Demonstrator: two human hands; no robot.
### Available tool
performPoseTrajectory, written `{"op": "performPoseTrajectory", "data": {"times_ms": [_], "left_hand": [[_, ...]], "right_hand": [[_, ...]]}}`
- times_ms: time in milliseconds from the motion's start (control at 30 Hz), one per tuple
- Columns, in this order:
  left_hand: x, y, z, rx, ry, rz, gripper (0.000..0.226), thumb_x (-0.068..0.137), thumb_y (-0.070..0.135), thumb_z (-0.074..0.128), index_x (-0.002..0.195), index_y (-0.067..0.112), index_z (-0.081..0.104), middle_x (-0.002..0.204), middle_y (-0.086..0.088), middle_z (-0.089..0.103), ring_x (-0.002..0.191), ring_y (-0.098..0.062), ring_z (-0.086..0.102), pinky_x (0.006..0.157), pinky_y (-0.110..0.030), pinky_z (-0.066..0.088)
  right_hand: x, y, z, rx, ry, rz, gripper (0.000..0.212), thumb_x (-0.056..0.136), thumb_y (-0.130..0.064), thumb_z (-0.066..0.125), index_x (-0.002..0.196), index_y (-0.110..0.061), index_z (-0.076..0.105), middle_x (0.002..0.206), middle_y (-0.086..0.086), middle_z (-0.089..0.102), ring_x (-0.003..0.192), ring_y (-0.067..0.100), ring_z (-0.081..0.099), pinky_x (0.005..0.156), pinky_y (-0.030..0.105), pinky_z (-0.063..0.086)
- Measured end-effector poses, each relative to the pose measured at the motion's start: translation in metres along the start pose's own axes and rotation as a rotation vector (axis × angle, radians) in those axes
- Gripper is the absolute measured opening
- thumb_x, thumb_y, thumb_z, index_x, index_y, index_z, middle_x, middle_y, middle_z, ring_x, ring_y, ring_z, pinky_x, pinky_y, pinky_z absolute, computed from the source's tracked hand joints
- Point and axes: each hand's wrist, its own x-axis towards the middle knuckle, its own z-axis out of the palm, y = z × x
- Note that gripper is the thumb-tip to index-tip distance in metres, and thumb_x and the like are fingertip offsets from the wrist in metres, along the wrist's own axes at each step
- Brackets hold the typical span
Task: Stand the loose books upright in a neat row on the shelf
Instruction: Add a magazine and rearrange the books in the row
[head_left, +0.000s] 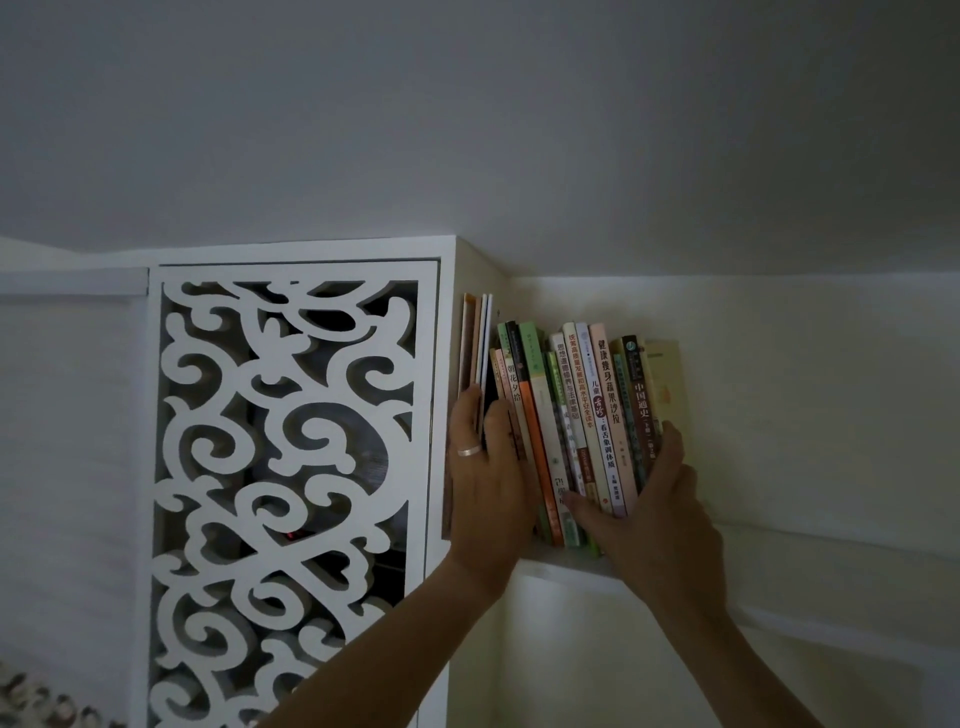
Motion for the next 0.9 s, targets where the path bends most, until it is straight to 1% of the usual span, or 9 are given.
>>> {"op": "performPoseTrajectory", "data": {"times_ms": [133, 200, 267, 400, 433, 567, 633, 767, 900], "left_hand": [[0.02, 0.022, -0.009, -0.151, 0.143, -0.165, 0.033, 0.093, -0.006, 0.051, 0.124, 0.005, 0.047, 0.135, -0.004, 0.034, 0.115, -0.015, 0.052, 0.092, -0.028, 0.058], [0.03, 0.023, -0.012, -0.143, 0.131, -0.279, 0.027, 0.094, -0.004, 0.05, 0.119, 0.006, 0.048, 0.121, -0.003, 0.044, 0.099, -0.011, 0.053, 0.083, -0.026, 0.058], [0.034, 0.021, -0.011, -0.072, 0.04, -0.355, 0.018, 0.101, 0.014, 0.046, 0.118, 0.009, 0.049, 0.106, -0.003, 0.056, 0.089, -0.015, 0.061, 0.075, -0.03, 0.059], [0.034, 0.031, -0.012, -0.106, -0.187, -0.482, 0.068, 0.089, 0.062, 0.022, 0.134, 0.013, 0.036, 0.108, -0.014, 0.068, 0.09, -0.031, 0.073, 0.076, -0.046, 0.063], [0.033, 0.031, -0.011, -0.117, -0.197, -0.497, 0.063, 0.092, 0.059, 0.028, 0.133, 0.012, 0.036, 0.107, -0.014, 0.069, 0.09, -0.031, 0.073, 0.076, -0.046, 0.063], [0.036, 0.022, -0.014, -0.007, -0.176, -0.524, 0.013, 0.104, 0.01, 0.048, 0.116, 0.006, 0.051, 0.096, -0.003, 0.065, 0.083, -0.018, 0.065, 0.074, -0.031, 0.056], [0.038, 0.017, -0.019, 0.032, -0.181, -0.517, 0.012, 0.104, 0.005, 0.05, 0.111, 0.007, 0.059, 0.088, 0.005, 0.062, 0.076, -0.009, 0.06, 0.075, -0.025, 0.052], [0.039, 0.009, -0.026, 0.004, -0.123, -0.461, 0.014, 0.099, 0.01, 0.062, 0.103, 0.011, 0.075, 0.095, 0.0, 0.078, 0.081, -0.014, 0.072, 0.077, -0.023, 0.058], [0.034, 0.006, -0.032, -0.019, -0.077, -0.443, 0.015, 0.098, 0.011, 0.065, 0.102, 0.014, 0.079, 0.09, 0.004, 0.078, 0.073, -0.004, 0.066, 0.067, -0.001, 0.04]], "right_hand": [[-0.001, 0.0, 0.0, -0.004, 0.004, -0.008, 0.133, 0.065, -0.077, 0.075, 0.158, -0.023, -0.002, 0.128, 0.013, 0.049, 0.104, 0.033, 0.064, 0.069, 0.041, 0.057], [0.0, 0.0, 0.0, -0.005, 0.003, -0.009, 0.133, 0.065, -0.077, 0.074, 0.158, -0.023, -0.002, 0.128, 0.013, 0.049, 0.103, 0.034, 0.064, 0.069, 0.041, 0.057], [0.0, 0.001, 0.001, -0.009, 0.007, -0.013, 0.132, 0.065, -0.077, 0.075, 0.158, -0.022, -0.001, 0.126, 0.014, 0.049, 0.102, 0.034, 0.064, 0.068, 0.04, 0.056], [0.0, 0.001, 0.002, -0.009, 0.004, -0.016, 0.132, 0.064, -0.075, 0.077, 0.157, -0.021, 0.001, 0.126, 0.014, 0.049, 0.101, 0.035, 0.065, 0.067, 0.041, 0.058], [0.0, 0.002, 0.002, -0.011, 0.002, -0.02, 0.132, 0.064, -0.075, 0.077, 0.157, -0.02, 0.001, 0.126, 0.014, 0.049, 0.102, 0.034, 0.064, 0.067, 0.041, 0.058], [0.0, 0.002, 0.001, 0.001, 0.003, -0.025, 0.132, 0.065, -0.073, 0.078, 0.157, -0.02, 0.0, 0.125, 0.014, 0.048, 0.103, 0.034, 0.063, 0.069, 0.04, 0.058], [-0.001, 0.002, 0.001, 0.0, 0.006, -0.032, 0.132, 0.066, -0.073, 0.077, 0.157, -0.019, 0.0, 0.126, 0.015, 0.047, 0.103, 0.035, 0.063, 0.069, 0.041, 0.058], [-0.002, 0.001, 0.002, -0.001, 0.006, -0.031, 0.132, 0.067, -0.074, 0.075, 0.158, -0.016, 0.001, 0.129, 0.015, 0.044, 0.105, 0.035, 0.062, 0.07, 0.044, 0.061], [-0.003, 0.001, 0.002, 0.008, 0.01, -0.041, 0.132, 0.067, -0.075, 0.074, 0.159, -0.016, 0.001, 0.132, 0.015, 0.043, 0.107, 0.036, 0.062, 0.072, 0.044, 0.06]]}}
